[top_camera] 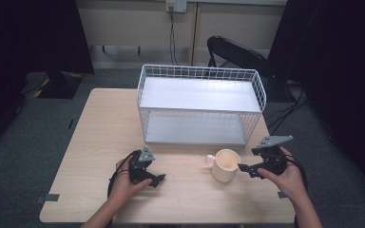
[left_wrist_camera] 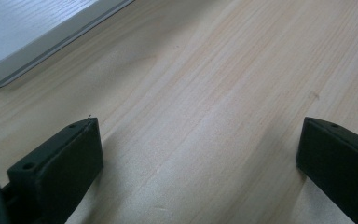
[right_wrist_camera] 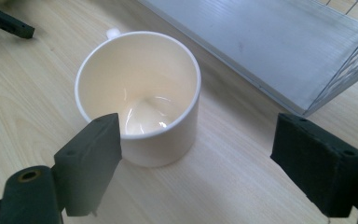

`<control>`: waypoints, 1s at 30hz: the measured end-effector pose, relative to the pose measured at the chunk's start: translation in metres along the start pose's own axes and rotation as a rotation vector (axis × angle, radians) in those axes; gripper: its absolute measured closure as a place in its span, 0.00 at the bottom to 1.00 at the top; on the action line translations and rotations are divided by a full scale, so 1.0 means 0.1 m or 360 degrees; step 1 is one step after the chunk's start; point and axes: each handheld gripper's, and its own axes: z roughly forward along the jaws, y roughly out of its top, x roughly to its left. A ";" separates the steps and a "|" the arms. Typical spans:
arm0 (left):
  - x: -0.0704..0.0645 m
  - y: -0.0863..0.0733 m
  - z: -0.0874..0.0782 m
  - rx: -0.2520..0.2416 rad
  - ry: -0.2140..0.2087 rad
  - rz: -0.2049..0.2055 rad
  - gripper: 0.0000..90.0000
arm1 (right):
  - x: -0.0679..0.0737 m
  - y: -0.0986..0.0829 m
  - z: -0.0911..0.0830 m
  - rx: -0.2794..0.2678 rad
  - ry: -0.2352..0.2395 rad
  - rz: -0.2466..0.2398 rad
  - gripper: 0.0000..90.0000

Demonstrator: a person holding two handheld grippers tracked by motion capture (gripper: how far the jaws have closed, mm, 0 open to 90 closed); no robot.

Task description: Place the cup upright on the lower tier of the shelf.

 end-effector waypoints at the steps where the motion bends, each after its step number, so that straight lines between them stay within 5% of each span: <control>1: 0.00 0.00 0.00 -0.0001 0.0000 0.0001 0.00 | 0.00 0.01 0.01 0.0001 0.0000 -0.0001 0.17; 30: 0.00 0.00 0.00 -0.0002 0.0002 0.0001 0.00 | 0.01 0.15 0.40 0.0041 -0.0017 0.0029 0.22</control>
